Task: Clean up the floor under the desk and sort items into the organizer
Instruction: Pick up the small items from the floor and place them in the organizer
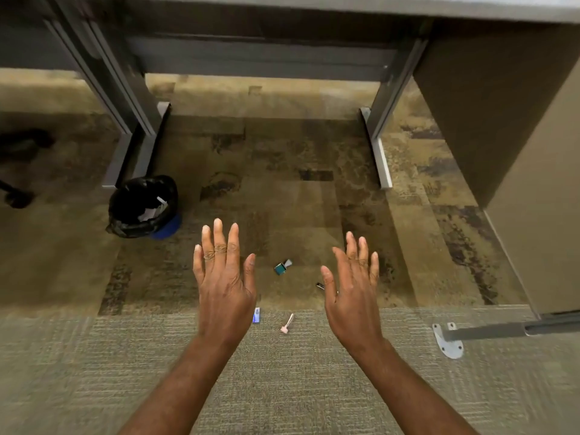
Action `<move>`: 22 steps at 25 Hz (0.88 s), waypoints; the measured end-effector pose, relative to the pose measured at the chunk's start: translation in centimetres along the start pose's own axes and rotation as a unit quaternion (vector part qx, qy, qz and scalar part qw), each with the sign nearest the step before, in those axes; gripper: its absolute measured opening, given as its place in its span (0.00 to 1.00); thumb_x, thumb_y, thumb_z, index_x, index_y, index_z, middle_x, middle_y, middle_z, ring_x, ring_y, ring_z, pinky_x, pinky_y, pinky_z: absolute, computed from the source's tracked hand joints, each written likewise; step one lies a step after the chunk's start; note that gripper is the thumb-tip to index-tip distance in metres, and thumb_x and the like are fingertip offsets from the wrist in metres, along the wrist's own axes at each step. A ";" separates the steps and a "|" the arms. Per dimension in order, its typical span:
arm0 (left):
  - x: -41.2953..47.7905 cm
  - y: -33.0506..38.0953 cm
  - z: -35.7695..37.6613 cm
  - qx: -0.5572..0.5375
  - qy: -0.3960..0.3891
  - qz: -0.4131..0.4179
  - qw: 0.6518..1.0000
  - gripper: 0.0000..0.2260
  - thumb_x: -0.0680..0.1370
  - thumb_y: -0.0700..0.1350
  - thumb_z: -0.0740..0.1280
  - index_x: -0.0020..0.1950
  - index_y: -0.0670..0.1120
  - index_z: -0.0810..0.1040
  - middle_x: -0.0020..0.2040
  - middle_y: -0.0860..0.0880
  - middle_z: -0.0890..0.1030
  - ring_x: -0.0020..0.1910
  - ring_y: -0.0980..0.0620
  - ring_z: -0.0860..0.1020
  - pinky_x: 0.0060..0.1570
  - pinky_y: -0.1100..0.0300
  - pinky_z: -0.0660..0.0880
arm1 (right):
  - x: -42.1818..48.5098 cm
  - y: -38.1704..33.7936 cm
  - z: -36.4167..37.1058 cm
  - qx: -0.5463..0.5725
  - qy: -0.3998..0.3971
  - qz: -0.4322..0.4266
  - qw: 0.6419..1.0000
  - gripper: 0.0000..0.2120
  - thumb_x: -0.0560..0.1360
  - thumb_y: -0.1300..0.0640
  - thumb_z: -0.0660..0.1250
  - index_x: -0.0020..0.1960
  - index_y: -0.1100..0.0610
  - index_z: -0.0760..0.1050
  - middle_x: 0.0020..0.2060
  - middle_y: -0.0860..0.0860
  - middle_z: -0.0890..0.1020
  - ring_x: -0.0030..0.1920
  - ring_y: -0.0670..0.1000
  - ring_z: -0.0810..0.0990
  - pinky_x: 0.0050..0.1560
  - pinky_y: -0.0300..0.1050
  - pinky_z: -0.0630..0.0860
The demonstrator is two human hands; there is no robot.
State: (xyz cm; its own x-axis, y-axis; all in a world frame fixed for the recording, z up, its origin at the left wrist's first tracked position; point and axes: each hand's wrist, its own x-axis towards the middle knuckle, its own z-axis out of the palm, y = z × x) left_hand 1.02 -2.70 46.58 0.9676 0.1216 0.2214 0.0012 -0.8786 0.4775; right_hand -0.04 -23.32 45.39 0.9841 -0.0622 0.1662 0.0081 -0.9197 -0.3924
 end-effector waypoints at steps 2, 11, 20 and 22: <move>-1.7 -3.0 5.2 0.001 -0.016 -0.013 1.000 0.25 0.85 0.53 0.52 0.81 0.48 0.53 0.83 0.47 0.47 0.81 0.51 0.40 0.79 0.44 0.46 | -1.0 2.3 5.4 -0.001 -0.017 -0.007 1.000 0.21 0.84 0.49 0.54 0.74 0.56 0.66 0.80 0.52 0.51 0.80 0.51 0.42 0.79 0.60 0.47; -7.9 -15.7 25.6 0.013 -0.082 -0.039 0.996 0.26 0.84 0.54 0.50 0.82 0.49 0.52 0.83 0.49 0.47 0.81 0.52 0.40 0.79 0.45 0.46 | -6.1 11.8 29.1 -0.063 -0.124 -0.043 0.989 0.21 0.85 0.52 0.50 0.76 0.54 0.61 0.80 0.52 0.50 0.80 0.53 0.41 0.77 0.56 0.42; -8.6 -22.2 37.5 -0.001 -0.114 -0.045 0.993 0.27 0.83 0.56 0.46 0.82 0.51 0.49 0.82 0.52 0.47 0.81 0.55 0.39 0.80 0.47 0.46 | -7.4 16.3 41.5 -0.098 -0.279 -0.170 0.940 0.37 0.74 0.71 0.63 0.78 0.52 0.55 0.80 0.54 0.46 0.80 0.55 0.42 0.77 0.53 0.36; -8.5 -22.8 39.2 -0.007 -0.118 -0.047 0.992 0.27 0.83 0.56 0.45 0.82 0.51 0.50 0.82 0.52 0.48 0.81 0.55 0.39 0.80 0.49 0.46 | -7.2 17.2 43.7 -0.125 -0.309 -0.223 0.916 0.30 0.77 0.68 0.61 0.77 0.55 0.59 0.80 0.57 0.53 0.80 0.59 0.49 0.78 0.56 0.45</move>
State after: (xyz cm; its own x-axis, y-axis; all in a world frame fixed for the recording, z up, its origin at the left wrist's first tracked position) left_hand 2.66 -1.83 0.53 0.9956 0.0887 -0.0296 0.0916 -0.8616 0.4993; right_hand 0.74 -21.78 -2.12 0.8061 0.5019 -0.3137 0.4692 -0.8649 -0.1781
